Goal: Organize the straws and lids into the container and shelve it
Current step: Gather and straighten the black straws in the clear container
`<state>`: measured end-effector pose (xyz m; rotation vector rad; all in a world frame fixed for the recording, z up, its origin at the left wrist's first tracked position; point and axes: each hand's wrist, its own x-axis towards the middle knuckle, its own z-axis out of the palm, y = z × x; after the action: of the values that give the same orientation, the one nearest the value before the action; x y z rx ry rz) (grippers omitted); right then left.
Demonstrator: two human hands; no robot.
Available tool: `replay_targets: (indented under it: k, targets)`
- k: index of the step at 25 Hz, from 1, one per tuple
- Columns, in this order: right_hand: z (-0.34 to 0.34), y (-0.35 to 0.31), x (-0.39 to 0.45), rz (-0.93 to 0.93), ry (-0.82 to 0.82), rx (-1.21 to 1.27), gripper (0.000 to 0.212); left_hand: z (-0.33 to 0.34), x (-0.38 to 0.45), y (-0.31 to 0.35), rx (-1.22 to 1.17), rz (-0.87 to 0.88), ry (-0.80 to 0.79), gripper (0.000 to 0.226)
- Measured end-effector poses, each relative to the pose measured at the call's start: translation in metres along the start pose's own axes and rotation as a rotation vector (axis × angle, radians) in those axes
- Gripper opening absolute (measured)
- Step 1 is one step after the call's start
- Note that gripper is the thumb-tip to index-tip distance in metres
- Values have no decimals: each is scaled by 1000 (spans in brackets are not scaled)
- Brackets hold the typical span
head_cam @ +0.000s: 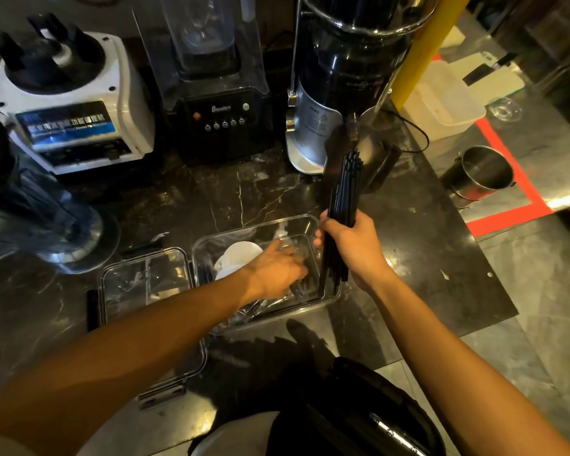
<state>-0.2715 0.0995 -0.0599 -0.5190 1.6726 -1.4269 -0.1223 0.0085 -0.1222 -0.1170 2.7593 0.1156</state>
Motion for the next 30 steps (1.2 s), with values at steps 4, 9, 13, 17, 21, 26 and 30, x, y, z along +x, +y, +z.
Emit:
replay_targets:
  k: [4,9,13,17,21,26,30]
  targets:
    - [4,2,2,17,-21,11,13,7,-16,-3,-1,-17,22,27]
    - [13,6,1,27,-62,17,11,11,-30,-5,-5,-36,-53,43]
    - [25,19,-3,-4,-74,-63,9,10,-36,0,83,-69,-17,23]
    - [31,28,-6,-86,-56,-211,15,8,-40,6,112,-98,-24,31]
    - [26,25,-6,-71,-12,-172,19,8,-38,10,118,-114,-122,34]
    - [23,19,-12,-69,-14,-145,9,8,-31,11,130,-106,-153,31]
    - [22,12,-16,-82,-7,-122,6,4,-24,14,14,-117,-109,24]
